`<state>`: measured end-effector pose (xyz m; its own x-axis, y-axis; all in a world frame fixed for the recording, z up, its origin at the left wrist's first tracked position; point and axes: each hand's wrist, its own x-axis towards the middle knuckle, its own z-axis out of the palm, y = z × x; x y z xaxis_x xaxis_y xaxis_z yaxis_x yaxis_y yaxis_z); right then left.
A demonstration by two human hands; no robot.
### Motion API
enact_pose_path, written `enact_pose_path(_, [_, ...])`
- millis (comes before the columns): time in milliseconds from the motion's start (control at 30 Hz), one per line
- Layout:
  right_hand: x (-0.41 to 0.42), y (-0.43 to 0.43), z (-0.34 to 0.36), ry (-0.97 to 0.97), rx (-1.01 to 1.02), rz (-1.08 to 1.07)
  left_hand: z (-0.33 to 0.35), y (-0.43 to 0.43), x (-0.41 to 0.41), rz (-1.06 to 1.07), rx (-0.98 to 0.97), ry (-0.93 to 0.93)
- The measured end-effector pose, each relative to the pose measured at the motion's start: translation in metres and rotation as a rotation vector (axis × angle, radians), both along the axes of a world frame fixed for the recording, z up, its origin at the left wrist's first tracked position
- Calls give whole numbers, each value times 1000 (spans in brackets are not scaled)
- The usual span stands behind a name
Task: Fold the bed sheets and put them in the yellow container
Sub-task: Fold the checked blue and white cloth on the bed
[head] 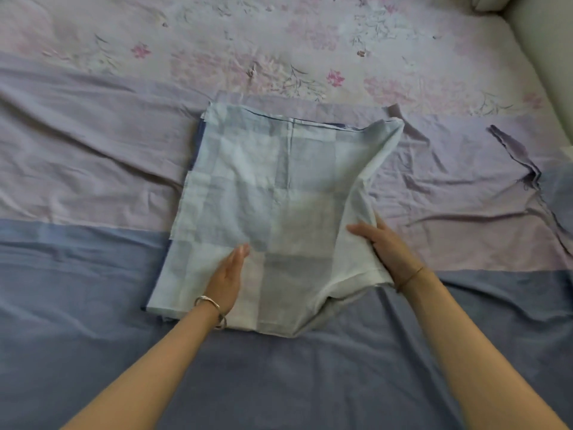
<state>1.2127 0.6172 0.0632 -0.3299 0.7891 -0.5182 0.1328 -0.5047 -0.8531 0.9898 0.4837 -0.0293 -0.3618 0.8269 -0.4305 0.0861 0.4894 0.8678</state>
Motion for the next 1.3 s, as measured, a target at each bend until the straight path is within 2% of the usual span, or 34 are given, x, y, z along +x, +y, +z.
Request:
enact_pose_path(100, [-78, -9, 7, 41, 93, 171, 13, 10, -27, 197, -49, -272])
enact_pose_path(267, [-181, -55, -21, 24, 169, 529, 16, -9, -82, 400, -1, -472])
enact_pose_path(400, [-224, -97, -70, -160, 211, 671, 1, -36, -110, 447, -98, -552])
enact_pose_path(500, [-223, -112, -91, -228, 233, 662, -4, -47, -111, 380, -177, -538])
enact_pose_path(600, [-214, -120, -95, -156, 210, 604, -1, -45, -113, 386, -194, -521])
enact_pose_path(733, [-185, -109, -95, -148, 282, 284, -2, -34, -116, 265, -219, -122])
enact_pose_path(833, [-175, -102, -92, -132, 276, 199, 7, -34, -118, 178, -60, -31])
enact_pose_path(900, [-175, -100, -92, -116, 296, 178, 9, -42, -117, 174, -7, -24])
enact_pose_path(1033, [-174, -104, -94, -183, 339, 216, -14, -65, -117, 298, -152, -46])
enact_pose_path(1167, [-170, -87, -98, -317, 578, 282, -20, -61, -123, 272, -174, -72])
enact_pose_path(1300, [-172, -53, -107, -552, 809, 384, -18, -39, -133, 274, -76, -104])
